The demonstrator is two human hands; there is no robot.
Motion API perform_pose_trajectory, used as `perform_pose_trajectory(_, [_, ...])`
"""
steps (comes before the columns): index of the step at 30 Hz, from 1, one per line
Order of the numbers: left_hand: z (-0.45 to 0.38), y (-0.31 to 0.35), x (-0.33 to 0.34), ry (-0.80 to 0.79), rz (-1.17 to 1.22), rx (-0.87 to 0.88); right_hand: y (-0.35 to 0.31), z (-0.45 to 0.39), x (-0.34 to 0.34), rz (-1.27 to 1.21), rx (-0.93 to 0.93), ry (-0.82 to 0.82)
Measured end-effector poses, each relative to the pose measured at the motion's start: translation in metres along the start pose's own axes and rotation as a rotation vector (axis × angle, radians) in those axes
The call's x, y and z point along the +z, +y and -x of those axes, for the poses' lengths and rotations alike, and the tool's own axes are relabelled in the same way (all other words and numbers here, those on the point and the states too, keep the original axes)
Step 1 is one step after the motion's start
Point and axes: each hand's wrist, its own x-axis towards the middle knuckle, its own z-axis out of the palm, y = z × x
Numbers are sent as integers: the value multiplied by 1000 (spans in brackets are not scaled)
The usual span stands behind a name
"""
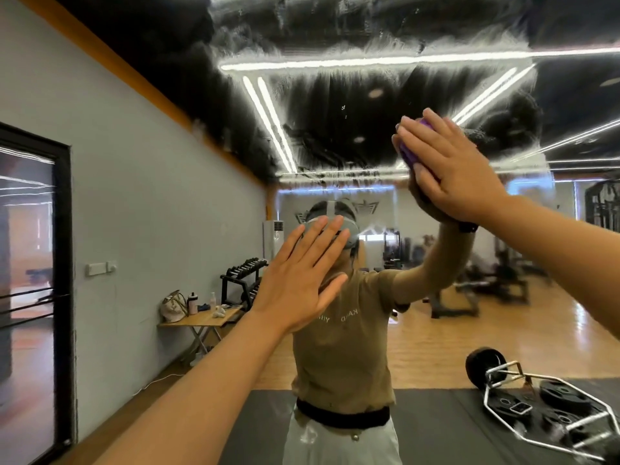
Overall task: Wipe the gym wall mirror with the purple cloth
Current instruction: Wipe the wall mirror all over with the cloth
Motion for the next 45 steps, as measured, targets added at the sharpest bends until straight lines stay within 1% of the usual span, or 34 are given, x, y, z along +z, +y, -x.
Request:
perform_pose_trajectory(2, [2,-1,0,-3,4,-8,-17,14,7,-7,19,19])
perform_pose_trajectory(3, [3,-2,0,-4,2,-14,-27,26,10,-15,-27,-4])
perform_pose_trajectory(6, [7,-5,-1,-5,11,-14,-59,76,20,-39,-271,-152])
perform_pose_trajectory(9, [12,-11,-2,-11,10,0,-80,117,28,-7,-498,-304])
perform_pose_trajectory(11, [16,-15,-3,-15,-4,11,-79,120,25,7,-592,-387])
perform_pose_trajectory(14, [20,-19,-6,-13,-16,15,-65,98,19,-5,-761,-476])
perform_pose_trajectory(15, [22,-21,-7,-14,-12,10,-60,87,18,-12,-792,-489])
perform_pose_trajectory(16, [24,-22,-7,-16,-7,4,-56,74,16,-12,-785,-483])
perform_pose_trajectory(17, [25,-23,-8,-18,-3,0,-50,59,15,-7,-737,-460])
perform_pose_trajectory(20, [27,-26,-9,-25,-7,5,-34,2,3,19,-512,-349])
perform_pose_trajectory(22, [27,-27,-10,-35,-12,9,-28,-31,-7,58,-423,-330])
perform_pose_trajectory(25, [28,-28,-11,-40,-16,12,-24,-54,-9,89,-409,-331])
perform_pose_trajectory(29, [33,-31,-12,-33,-6,1,-40,-41,1,78,-343,-235])
perform_pose_trajectory(30, [34,-32,-12,-33,-8,1,-49,-31,5,69,-361,-239])
perform_pose_trajectory(35, [42,-43,-15,-28,-2,-10,-98,41,30,14,-618,-353])
perform_pose_trajectory(38, [46,-45,-16,-36,-4,-3,-107,63,33,31,-727,-408])
perform_pose_trajectory(42, [47,-50,-16,-51,-10,19,-92,39,30,-3,-876,-479])
perform_pose_trajectory(43, [47,-51,-16,-53,-13,25,-87,27,29,-4,-877,-477])
perform_pose_trajectory(45, [48,-53,-16,-55,-17,30,-74,-2,26,16,-818,-441])
